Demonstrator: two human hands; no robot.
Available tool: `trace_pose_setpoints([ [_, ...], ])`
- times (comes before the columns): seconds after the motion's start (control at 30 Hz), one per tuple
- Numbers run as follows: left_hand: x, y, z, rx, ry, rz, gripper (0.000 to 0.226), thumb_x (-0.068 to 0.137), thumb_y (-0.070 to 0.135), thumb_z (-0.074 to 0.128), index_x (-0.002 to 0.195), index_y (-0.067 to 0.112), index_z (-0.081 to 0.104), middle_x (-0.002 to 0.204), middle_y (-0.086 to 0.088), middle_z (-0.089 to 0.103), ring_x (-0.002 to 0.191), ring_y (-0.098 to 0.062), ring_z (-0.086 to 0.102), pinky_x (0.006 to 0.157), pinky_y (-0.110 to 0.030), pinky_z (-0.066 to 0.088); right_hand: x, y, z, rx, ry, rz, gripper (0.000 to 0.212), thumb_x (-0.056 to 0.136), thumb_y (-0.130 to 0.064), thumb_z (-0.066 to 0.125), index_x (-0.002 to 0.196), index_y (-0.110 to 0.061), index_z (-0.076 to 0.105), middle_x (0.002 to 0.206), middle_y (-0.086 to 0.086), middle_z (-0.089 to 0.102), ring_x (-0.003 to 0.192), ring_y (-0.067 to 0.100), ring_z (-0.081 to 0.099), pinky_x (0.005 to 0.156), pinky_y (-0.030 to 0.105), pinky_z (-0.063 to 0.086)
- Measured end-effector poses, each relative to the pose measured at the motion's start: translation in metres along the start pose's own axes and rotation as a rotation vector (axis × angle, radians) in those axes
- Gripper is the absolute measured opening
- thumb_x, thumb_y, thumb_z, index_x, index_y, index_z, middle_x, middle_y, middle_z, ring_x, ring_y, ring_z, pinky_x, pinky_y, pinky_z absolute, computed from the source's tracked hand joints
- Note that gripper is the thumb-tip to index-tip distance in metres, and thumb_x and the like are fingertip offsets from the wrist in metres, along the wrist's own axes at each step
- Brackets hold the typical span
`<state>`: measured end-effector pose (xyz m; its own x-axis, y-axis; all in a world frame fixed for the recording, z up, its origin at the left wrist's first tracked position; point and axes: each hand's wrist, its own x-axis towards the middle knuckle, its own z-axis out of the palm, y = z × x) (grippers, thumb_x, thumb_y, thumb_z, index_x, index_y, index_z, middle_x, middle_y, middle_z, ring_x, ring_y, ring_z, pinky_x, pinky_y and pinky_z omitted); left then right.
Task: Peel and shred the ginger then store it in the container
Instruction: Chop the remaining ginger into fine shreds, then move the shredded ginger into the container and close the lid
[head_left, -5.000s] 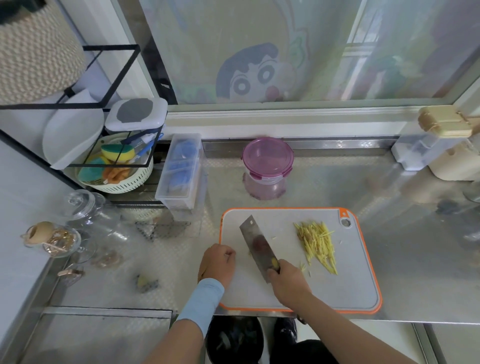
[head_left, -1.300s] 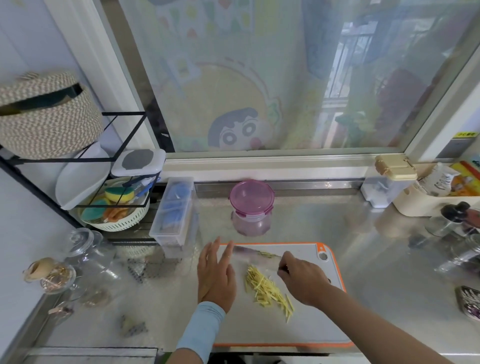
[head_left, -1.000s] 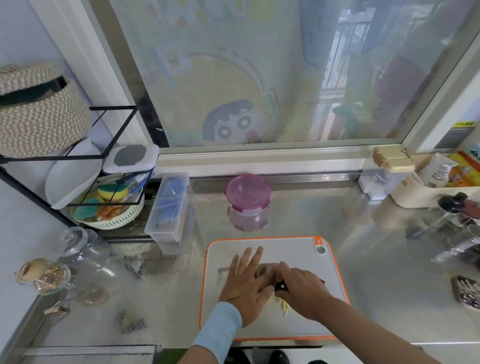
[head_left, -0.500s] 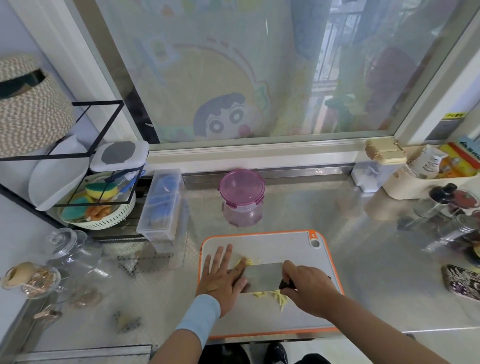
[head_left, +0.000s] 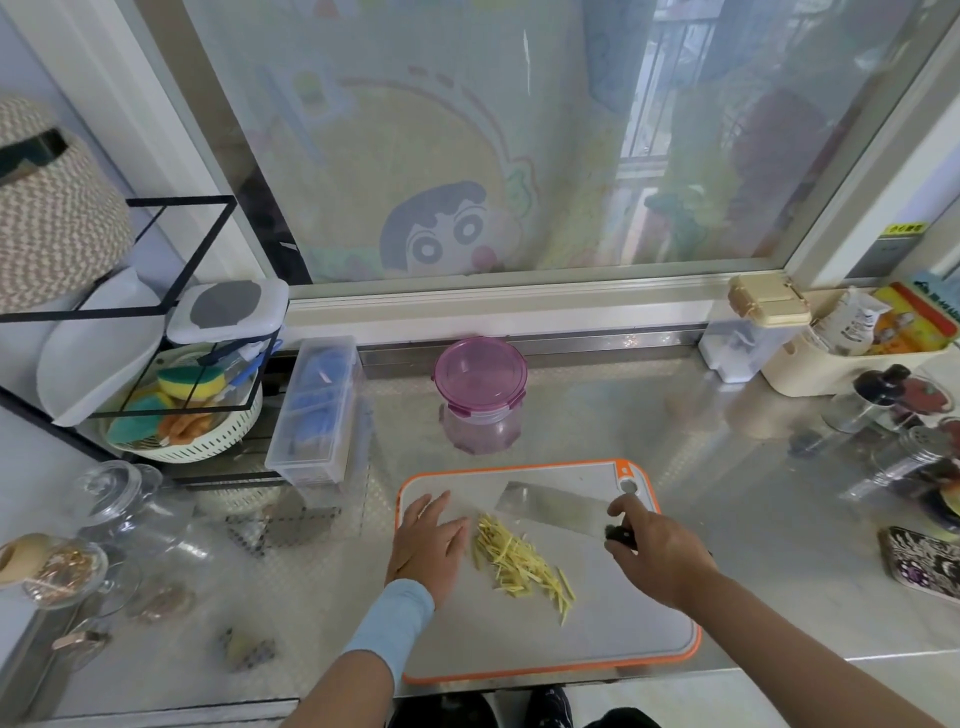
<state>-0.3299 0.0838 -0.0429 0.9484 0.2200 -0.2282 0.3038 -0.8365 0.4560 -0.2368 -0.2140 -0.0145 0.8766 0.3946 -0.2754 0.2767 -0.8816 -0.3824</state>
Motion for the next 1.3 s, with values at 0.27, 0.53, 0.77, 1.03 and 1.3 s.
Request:
trace_pose_setpoints([
  [0.27, 0.027, 0.019, -0.010, -0.121, -0.106, 0.051, 0.041, 0.091, 0.011, 0.052, 0.119, 0.038, 0.064, 0.130, 0.017, 0.048, 0.127, -0.005, 0.037, 0.111, -0.019, 0.025, 0.046, -0.018, 0.014, -0.007, -0.040, -0.006, 0.030, 0.093, -0.028, 0.062, 0.120, -0.025, 0.048, 0.098, 0.000, 0.054, 0.095, 0.026, 0.061, 0.076, 0.035, 0.051],
  [0.53, 0.084, 0.029, -0.049, -0.172, -0.078, -0.062, 0.035, 0.092, 0.032, 0.049, 0.125, 0.034, 0.060, 0.129, 0.015, 0.053, 0.121, -0.009, 0.049, 0.105, -0.031, 0.038, 0.085, -0.022, 0.000, -0.559, -0.248, -0.272, 0.018, 0.091, -0.031, 0.054, 0.108, -0.028, 0.057, 0.108, 0.000, 0.068, 0.107, 0.027, 0.062, 0.092, 0.036, 0.037],
  [0.77, 0.156, 0.036, -0.079, -0.131, 0.032, -0.025, 0.035, 0.094, 0.025, 0.050, 0.127, 0.028, 0.060, 0.128, 0.006, 0.055, 0.122, -0.014, 0.048, 0.104, -0.030, 0.040, 0.162, -0.074, -0.033, -0.299, -0.236, -0.218, 0.027, 0.095, -0.039, 0.050, 0.119, -0.027, 0.055, 0.120, 0.004, 0.065, 0.112, 0.028, 0.061, 0.092, 0.034, 0.044],
  [1.03, 0.215, 0.025, -0.096, 0.231, -0.133, 0.024, 0.056, 0.098, 0.036, 0.044, 0.151, 0.032, 0.027, 0.161, 0.010, 0.011, 0.148, -0.015, 0.008, 0.120, -0.034, 0.014, 0.237, -0.122, -0.038, 0.422, -0.121, 0.246, 0.032, 0.097, -0.027, 0.060, 0.119, -0.010, 0.044, 0.101, 0.007, 0.056, 0.089, 0.026, 0.053, 0.075, 0.030, 0.037],
  [1.3, 0.203, 0.009, -0.085, 0.174, 0.084, 0.089, 0.026, 0.098, 0.037, 0.049, 0.120, 0.031, 0.060, 0.119, 0.008, 0.051, 0.112, -0.015, 0.048, 0.098, -0.028, 0.043, 0.255, -0.122, -0.026, 0.741, -0.179, 0.497, 0.036, 0.096, -0.026, 0.065, 0.115, -0.011, 0.038, 0.106, 0.017, 0.059, 0.076, 0.027, 0.060, 0.046, 0.029, 0.051],
])
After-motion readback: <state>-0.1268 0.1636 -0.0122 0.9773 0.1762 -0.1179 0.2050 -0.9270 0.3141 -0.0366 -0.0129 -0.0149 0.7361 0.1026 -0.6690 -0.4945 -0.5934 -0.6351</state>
